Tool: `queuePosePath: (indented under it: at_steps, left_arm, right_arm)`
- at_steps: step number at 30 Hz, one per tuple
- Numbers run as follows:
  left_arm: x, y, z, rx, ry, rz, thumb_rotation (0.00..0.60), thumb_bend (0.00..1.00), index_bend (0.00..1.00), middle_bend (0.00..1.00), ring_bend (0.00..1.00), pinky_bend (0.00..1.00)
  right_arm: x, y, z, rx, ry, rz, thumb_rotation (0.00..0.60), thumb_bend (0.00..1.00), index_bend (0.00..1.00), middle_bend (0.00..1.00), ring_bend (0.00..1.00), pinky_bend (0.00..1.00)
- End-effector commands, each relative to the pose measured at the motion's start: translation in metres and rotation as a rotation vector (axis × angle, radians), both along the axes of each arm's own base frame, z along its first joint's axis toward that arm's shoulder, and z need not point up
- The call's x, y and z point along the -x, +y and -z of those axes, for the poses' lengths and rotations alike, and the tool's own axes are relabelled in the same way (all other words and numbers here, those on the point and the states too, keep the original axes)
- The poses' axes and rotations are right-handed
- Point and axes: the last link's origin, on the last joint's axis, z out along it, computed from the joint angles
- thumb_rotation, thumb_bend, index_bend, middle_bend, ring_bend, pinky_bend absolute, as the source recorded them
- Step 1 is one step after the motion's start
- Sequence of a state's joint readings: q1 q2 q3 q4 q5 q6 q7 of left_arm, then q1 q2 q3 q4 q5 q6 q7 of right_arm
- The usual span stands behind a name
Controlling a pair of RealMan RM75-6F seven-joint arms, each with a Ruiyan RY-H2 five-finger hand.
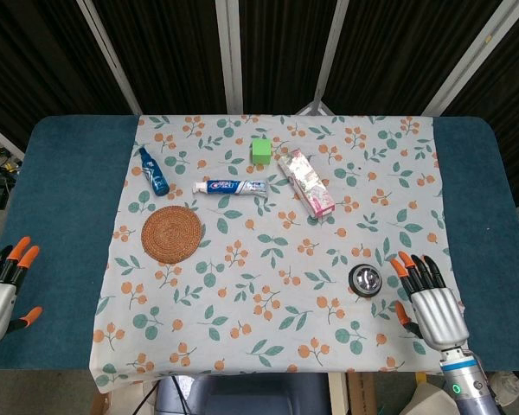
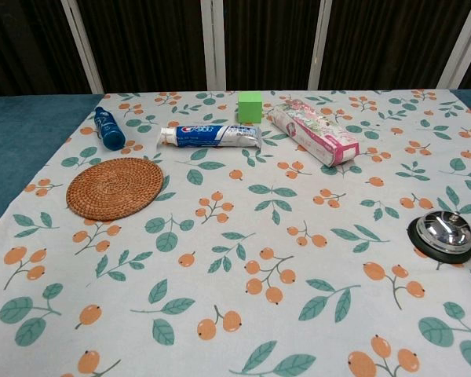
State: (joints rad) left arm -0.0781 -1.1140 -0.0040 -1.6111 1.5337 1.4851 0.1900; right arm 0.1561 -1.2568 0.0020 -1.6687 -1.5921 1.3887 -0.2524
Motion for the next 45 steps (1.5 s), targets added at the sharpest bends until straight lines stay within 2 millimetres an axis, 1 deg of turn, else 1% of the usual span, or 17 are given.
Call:
queuePosePath:
  at_steps: [1,7,18,26,33,40,45]
  left_arm:
    - [0.000,0.000,0.000,-0.001,-0.001,0.000,0.600,0.00,0.00,0.00,0.00,0.00]
    - [0.000,0.001,0.000,0.001,-0.003,-0.004,0.600,0.00,0.00,0.00,0.00,0.00]
    - [-0.001,0.001,0.001,0.008,-0.004,-0.009,0.600,0.00,0.00,0.00,0.00,0.00]
    - [0.001,0.000,0.002,0.015,-0.006,-0.018,0.600,0.00,0.00,0.00,0.00,0.00]
    - [0.001,0.000,0.002,0.019,-0.001,-0.020,0.600,0.00,0.00,0.00,0.00,0.00]
    - [0.001,0.000,0.002,0.020,-0.004,-0.020,0.600,0.00,0.00,0.00,0.00,0.00]
    - [0.000,0.001,0.002,0.017,-0.007,-0.019,0.600,0.00,0.00,0.00,0.00,0.00]
  right_arm:
    - [-0.003,-0.005,0.016,-0.043,0.040,0.003,0.600,0.71,0.00,0.00,0.00,0.00]
    - [-0.004,-0.010,0.032,-0.070,0.080,0.015,0.600,0.72,0.00,0.00,0.00,0.00]
    - [0.000,-0.011,0.041,-0.096,0.106,0.043,0.600,0.72,0.00,0.00,0.00,0.00]
    - [0.012,-0.009,0.053,-0.159,0.186,0.073,0.600,0.72,0.00,0.00,0.00,0.00]
    - [0.025,-0.001,0.066,-0.231,0.325,0.091,0.600,0.72,0.00,0.00,0.00,0.00]
    - [0.022,-0.001,0.065,-0.211,0.322,0.113,0.600,0.72,0.00,0.00,0.00,0.00]
    - [0.013,-0.010,0.055,-0.152,0.273,0.094,0.600,0.72,0.00,0.00,0.00,0.00]
